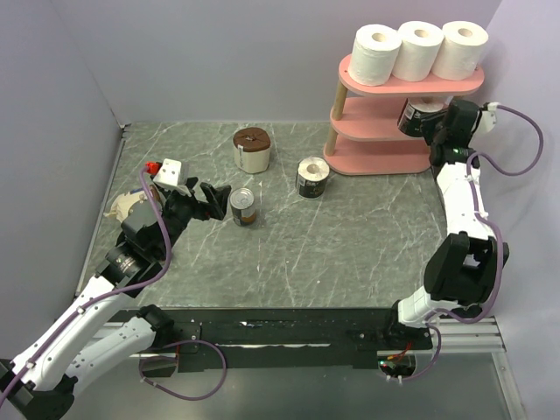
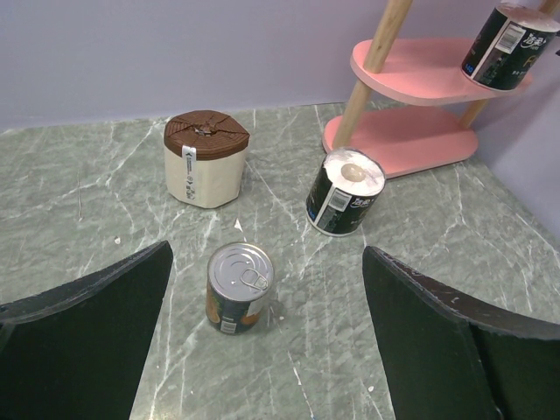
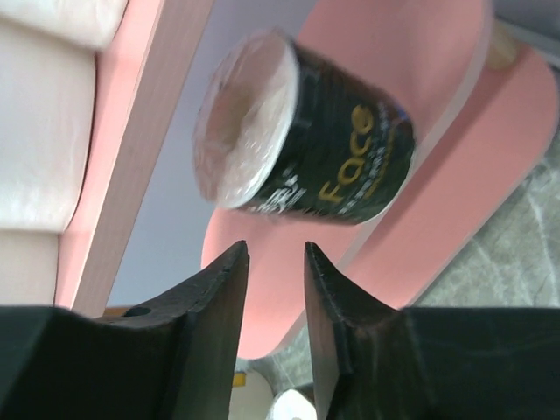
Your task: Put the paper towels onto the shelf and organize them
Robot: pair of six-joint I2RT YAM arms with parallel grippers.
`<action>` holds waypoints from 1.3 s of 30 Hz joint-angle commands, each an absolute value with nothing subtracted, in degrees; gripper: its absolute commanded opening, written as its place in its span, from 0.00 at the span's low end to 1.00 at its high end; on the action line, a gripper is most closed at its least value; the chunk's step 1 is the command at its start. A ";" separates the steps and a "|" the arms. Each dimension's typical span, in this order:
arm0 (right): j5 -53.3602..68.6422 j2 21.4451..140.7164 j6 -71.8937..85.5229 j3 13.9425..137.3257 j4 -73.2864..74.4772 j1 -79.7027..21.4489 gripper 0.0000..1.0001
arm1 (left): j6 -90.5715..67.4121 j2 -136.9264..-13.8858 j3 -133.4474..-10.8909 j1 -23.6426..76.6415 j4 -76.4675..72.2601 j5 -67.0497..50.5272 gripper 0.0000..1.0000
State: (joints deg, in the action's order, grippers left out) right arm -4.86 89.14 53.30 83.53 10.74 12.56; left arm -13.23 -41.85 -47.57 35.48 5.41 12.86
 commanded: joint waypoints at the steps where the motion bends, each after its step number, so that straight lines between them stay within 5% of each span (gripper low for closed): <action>1: -5.89 90.26 53.09 83.76 8.44 11.08 0.38 | -13.71 -41.22 -48.52 35.51 4.57 12.22 0.96; 24: -11.95 100.10 50.10 92.63 5.89 11.95 0.39 | -13.54 -41.75 -48.60 35.42 4.48 12.66 0.96; 39: -6.77 88.08 43.25 84.48 9.75 10.81 0.42 | -13.36 -41.84 -48.34 35.51 4.31 13.80 0.96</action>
State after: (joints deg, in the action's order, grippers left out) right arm -8.91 96.42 46.87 87.26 9.34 11.49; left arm -13.21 -41.89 -47.57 35.48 5.41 13.10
